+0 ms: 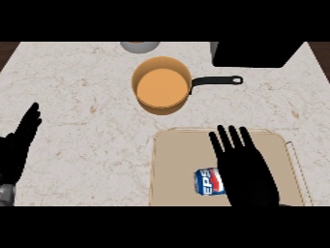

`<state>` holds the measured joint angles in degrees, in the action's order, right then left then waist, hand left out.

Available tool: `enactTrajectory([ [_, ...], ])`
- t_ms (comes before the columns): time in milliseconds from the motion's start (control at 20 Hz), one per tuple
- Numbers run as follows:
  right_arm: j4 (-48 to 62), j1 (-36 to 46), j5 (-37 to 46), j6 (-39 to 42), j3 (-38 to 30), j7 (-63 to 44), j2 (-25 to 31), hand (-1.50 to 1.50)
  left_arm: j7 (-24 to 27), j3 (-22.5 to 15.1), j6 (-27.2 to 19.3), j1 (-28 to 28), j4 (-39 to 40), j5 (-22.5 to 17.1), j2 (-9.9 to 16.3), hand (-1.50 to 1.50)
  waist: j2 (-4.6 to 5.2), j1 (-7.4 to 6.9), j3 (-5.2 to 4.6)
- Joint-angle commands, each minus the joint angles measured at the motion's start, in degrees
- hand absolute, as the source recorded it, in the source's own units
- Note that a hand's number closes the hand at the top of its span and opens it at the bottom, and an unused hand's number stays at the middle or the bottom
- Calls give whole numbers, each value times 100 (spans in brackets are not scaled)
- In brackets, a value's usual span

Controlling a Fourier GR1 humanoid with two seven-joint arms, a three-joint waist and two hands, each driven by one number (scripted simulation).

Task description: Pick the can from the tray and place it in the pot

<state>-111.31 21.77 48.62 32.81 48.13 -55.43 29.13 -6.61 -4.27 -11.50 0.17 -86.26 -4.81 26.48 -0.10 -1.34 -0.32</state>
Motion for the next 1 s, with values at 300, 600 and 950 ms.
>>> enactTrajectory([
  [300,1484,123,-275,1819,-298,-1553,-1525,-150,130,40,-139,27,99,140,-113,0,2,121,7],
  [600,2462,394,141,2067,-449,-1674,-2358,-150,-147,155,64,34,-252,8,104,0,-13,31,22],
  [950,3076,305,834,2186,-612,-1564,-2826,-150,345,232,56,195,262,58,-124,0,7,108,21],
])
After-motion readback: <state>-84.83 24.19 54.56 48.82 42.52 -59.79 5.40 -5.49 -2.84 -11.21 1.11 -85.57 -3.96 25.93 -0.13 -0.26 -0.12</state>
